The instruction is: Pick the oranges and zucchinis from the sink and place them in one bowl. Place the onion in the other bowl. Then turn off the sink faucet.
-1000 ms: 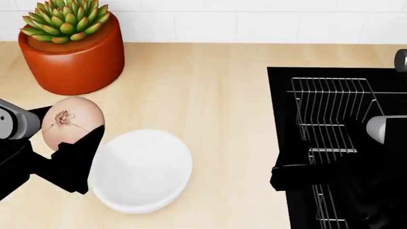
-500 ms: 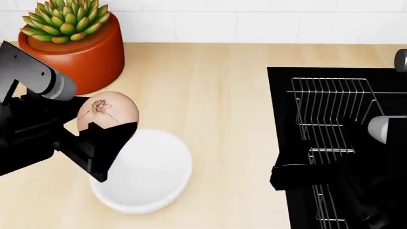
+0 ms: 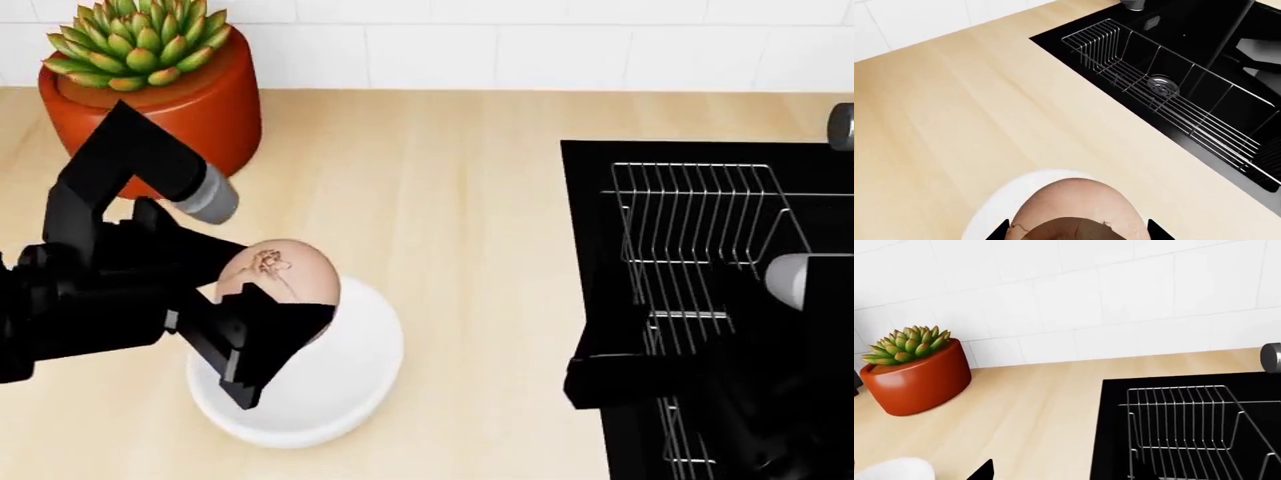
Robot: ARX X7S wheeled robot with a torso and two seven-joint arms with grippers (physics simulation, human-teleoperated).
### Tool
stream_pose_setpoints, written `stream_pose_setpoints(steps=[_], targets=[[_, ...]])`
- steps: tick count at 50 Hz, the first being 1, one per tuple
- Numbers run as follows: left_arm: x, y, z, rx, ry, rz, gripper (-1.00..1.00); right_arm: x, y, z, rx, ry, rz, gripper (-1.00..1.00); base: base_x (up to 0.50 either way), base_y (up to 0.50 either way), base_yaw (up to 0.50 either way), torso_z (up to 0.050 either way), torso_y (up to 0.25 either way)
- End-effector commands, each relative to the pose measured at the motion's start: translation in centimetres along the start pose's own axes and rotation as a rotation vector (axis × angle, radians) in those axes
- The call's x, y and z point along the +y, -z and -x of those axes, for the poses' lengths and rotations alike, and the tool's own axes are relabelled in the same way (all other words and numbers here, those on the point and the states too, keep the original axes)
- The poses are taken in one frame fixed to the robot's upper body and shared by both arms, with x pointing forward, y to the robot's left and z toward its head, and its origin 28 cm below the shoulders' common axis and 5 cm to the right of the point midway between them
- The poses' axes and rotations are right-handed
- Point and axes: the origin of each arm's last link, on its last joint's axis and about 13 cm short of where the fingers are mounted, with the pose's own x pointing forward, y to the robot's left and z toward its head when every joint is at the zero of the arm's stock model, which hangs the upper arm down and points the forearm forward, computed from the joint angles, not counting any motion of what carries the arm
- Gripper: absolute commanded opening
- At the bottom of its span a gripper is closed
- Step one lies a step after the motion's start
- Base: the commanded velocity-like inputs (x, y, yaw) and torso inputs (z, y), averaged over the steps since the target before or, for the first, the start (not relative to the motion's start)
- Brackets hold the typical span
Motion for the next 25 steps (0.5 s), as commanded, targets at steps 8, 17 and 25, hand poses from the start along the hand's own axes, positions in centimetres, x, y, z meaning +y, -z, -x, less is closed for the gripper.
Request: stream_pose_setpoints(steps=[8, 17, 25], targets=[[-0.1, 1.1, -1.4, 0.022, 0.057, 0.03, -1.0, -0.1, 0.5, -0.1, 0.012, -0.002, -0.011, 1.0, 0.0, 0.0, 0.0, 0.0, 0.0], [0.1, 1.1, -2.1, 0.039, 0.031, 0.032, -1.0, -0.3, 0.7, 0.1, 0.01, 0.002, -0.018, 1.0, 0.0, 0.0, 0.0, 0.0, 0.001], [0.2, 1.3, -3.0, 0.057, 0.023, 0.032, -1.0, -0.2, 1.1, 0.0, 0.025, -0.008, -0.033, 1.0, 0.0, 0.0, 0.0, 0.0, 0.0]])
